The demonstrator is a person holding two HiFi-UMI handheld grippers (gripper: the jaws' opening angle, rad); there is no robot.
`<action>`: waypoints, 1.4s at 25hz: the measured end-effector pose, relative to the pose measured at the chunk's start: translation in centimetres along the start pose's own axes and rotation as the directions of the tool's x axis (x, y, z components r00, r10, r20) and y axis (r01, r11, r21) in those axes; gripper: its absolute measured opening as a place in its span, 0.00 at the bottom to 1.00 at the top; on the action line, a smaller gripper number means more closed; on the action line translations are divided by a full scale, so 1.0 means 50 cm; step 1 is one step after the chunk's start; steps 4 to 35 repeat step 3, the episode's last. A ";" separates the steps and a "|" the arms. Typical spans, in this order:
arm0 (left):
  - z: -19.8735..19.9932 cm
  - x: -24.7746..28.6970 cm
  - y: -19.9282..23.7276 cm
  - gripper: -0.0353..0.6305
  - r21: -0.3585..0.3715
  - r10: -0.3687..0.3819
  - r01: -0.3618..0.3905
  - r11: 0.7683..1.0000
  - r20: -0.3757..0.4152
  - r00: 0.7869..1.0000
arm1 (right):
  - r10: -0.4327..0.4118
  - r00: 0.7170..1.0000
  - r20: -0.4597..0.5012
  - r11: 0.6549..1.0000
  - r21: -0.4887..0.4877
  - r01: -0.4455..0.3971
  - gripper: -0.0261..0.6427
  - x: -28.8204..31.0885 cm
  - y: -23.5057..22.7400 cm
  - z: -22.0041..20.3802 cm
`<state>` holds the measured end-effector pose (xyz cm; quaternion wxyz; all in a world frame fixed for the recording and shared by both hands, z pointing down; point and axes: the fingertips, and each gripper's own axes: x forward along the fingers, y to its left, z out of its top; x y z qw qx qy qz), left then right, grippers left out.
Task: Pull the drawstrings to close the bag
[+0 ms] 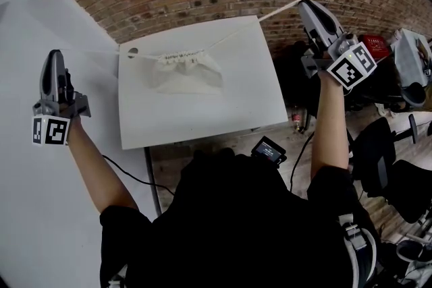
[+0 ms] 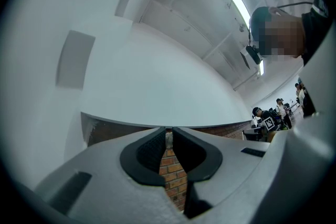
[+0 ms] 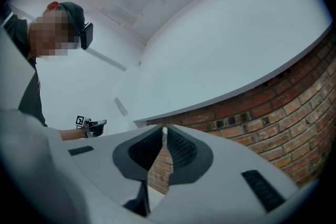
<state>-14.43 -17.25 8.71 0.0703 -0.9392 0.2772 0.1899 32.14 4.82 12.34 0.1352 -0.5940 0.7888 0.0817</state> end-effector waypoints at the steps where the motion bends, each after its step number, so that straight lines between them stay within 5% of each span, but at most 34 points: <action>1: 0.000 0.001 -0.001 0.13 -0.001 -0.002 0.002 1.000 0.001 1.000 | -0.001 1.000 0.001 1.000 -0.001 0.001 0.09 -0.001 -0.002 0.002; 35: 0.001 0.002 -0.004 0.13 -0.002 -0.005 0.005 1.000 0.001 1.000 | -0.003 1.000 0.004 1.000 -0.002 0.003 0.09 -0.004 -0.005 0.005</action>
